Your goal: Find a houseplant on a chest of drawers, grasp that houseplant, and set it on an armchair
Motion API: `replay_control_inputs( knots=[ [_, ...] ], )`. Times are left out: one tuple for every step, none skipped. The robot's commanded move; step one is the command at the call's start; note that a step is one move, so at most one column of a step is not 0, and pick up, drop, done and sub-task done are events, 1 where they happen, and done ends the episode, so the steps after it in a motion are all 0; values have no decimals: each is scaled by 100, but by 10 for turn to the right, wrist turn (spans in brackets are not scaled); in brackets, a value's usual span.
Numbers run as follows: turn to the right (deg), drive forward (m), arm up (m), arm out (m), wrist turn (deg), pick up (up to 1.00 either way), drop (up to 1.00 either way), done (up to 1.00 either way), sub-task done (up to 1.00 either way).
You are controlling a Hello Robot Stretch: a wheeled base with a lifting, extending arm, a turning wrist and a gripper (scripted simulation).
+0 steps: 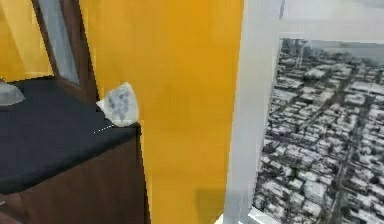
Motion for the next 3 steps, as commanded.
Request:
replay_control_inputs(
  knots=[
    [-390, 0, 0, 0, 0, 0, 0, 0, 0],
    [0, 30, 0, 0, 0, 0, 0, 0, 0],
    [450, 0, 0, 0, 0, 0, 0, 0, 0]
  ],
)
